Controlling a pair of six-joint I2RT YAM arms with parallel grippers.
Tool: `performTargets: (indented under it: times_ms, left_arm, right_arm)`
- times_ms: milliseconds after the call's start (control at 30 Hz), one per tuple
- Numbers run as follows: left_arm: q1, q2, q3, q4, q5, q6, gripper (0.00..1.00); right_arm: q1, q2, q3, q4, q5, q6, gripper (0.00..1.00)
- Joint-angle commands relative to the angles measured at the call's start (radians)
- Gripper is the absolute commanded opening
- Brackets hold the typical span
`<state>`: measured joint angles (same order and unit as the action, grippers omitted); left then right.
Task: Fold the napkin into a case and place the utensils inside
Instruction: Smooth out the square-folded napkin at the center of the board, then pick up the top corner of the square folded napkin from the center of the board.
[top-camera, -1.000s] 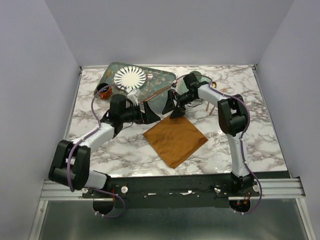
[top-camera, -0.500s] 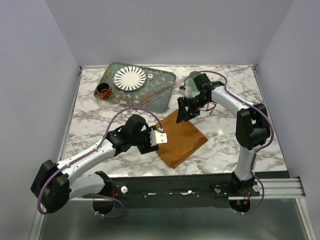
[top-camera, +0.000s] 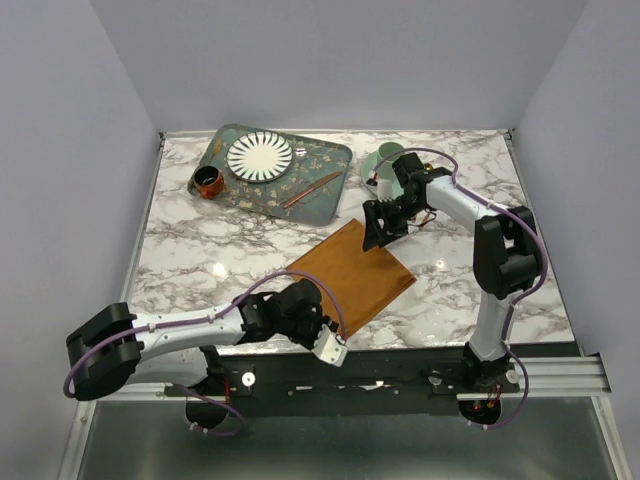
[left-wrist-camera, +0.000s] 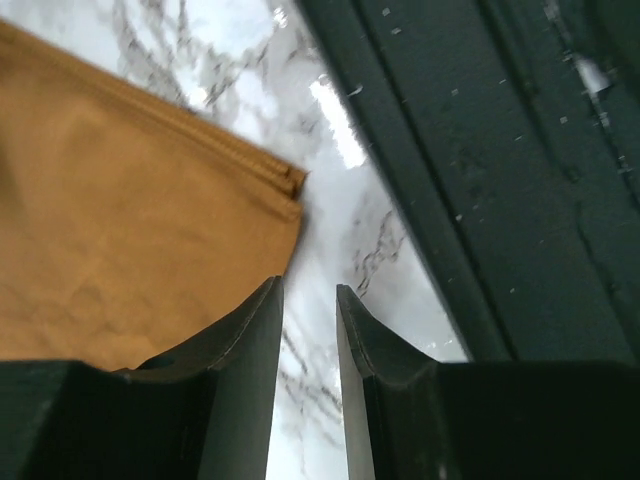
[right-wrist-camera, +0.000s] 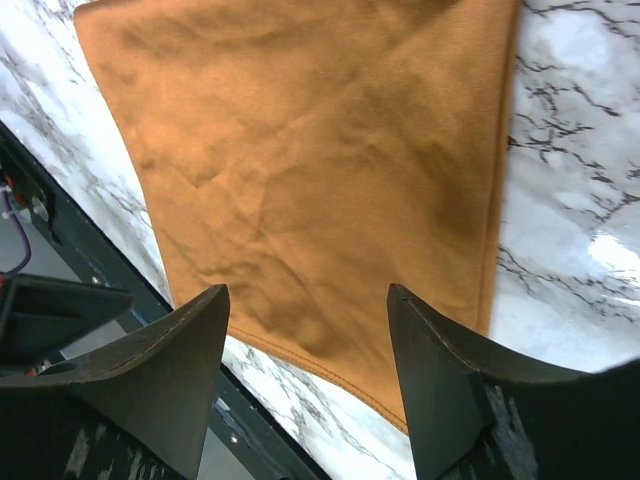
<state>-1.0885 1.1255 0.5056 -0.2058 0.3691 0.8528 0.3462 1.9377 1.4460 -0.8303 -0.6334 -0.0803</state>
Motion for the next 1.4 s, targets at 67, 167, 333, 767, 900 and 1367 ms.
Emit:
performTargets:
  times_ms: [67,167,333,767,900,1367]
  left_arm:
    - [-0.117,0.071,-0.012,0.112,-0.045,-0.009,0.37]
    - [-0.137,0.101,-0.015,0.151,-0.070,-0.023,0.39]
    - [-0.145,0.148,-0.016,0.200,-0.099,-0.035,0.40]
    - [-0.146,0.204,-0.053,0.315,-0.154,-0.054,0.40]
    - [-0.146,0.201,-0.059,0.330,-0.162,-0.058,0.36]
    - [-0.146,0.172,-0.049,0.345,-0.156,-0.077,0.03]
  right_arm:
    - [-0.026,0.033,0.001,0.025,0.012,-0.015,0.72]
    - [-0.030,0.032,-0.009,0.025,-0.002,-0.016,0.72]
    - [-0.039,0.027,-0.021,0.023,-0.035,-0.018,0.72]
    - [-0.049,0.030,-0.032,0.016,-0.069,-0.013,0.73]
    - [-0.049,0.036,-0.029,0.014,-0.066,-0.015,0.73]
    - [-0.047,0.049,-0.012,0.002,-0.075,-0.019,0.73]
